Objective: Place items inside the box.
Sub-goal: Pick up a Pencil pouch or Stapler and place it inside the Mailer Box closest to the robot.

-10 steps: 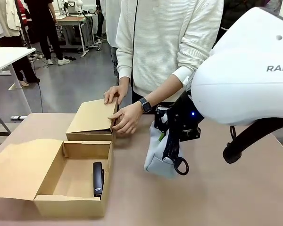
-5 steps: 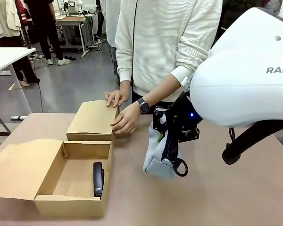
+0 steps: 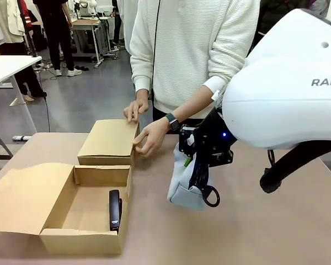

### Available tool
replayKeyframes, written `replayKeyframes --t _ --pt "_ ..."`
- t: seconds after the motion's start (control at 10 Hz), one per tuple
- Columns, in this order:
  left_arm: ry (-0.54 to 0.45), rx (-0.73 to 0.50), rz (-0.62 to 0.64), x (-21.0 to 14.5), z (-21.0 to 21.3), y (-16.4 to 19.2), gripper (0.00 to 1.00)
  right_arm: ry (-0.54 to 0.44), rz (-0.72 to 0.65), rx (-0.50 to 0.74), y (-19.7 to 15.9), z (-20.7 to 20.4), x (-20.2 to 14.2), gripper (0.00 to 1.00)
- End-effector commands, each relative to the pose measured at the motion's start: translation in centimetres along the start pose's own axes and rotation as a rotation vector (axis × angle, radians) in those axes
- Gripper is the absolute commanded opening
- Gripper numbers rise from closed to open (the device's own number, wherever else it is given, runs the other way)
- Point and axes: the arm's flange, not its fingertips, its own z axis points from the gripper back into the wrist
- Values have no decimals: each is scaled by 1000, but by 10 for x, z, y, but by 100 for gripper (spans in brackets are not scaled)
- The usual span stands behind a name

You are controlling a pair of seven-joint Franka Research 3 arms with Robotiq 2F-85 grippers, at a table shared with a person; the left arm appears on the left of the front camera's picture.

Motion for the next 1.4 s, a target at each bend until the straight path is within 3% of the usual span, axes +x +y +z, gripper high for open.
replayKeyframes --t 0.0,0.3,0.5,0.7,0.8,1.0,1.1,1.2,1.3 --pt "-6 -21 -14 -2 -1 0 100 -8 -6 0 4 0 -1 9" --pt "-6 -21 -14 -2 -1 0 100 0 0 0 0 0 0 9" --pt "-6 -21 -14 -2 -1 0 100 -36 -47 110 45 -29 8 9" --pt "-6 -21 -14 -2 -1 0 100 -9 -118 237 93 -64 -3 9" --pt "-6 -21 -14 -2 -1 0 100 -26 -150 227 121 -87 -17 9" --pt "-6 -21 -14 -2 -1 0 100 38 -134 225 163 -128 -48 9" --pt "-6 -21 -14 -2 -1 0 100 104 -73 225 169 -142 -70 9" --pt "-6 -21 -14 -2 -1 0 100 79 -44 217 167 -151 -86 9" --pt "-6 -21 -14 -2 -1 0 100 88 -103 237 137 -123 -59 9"
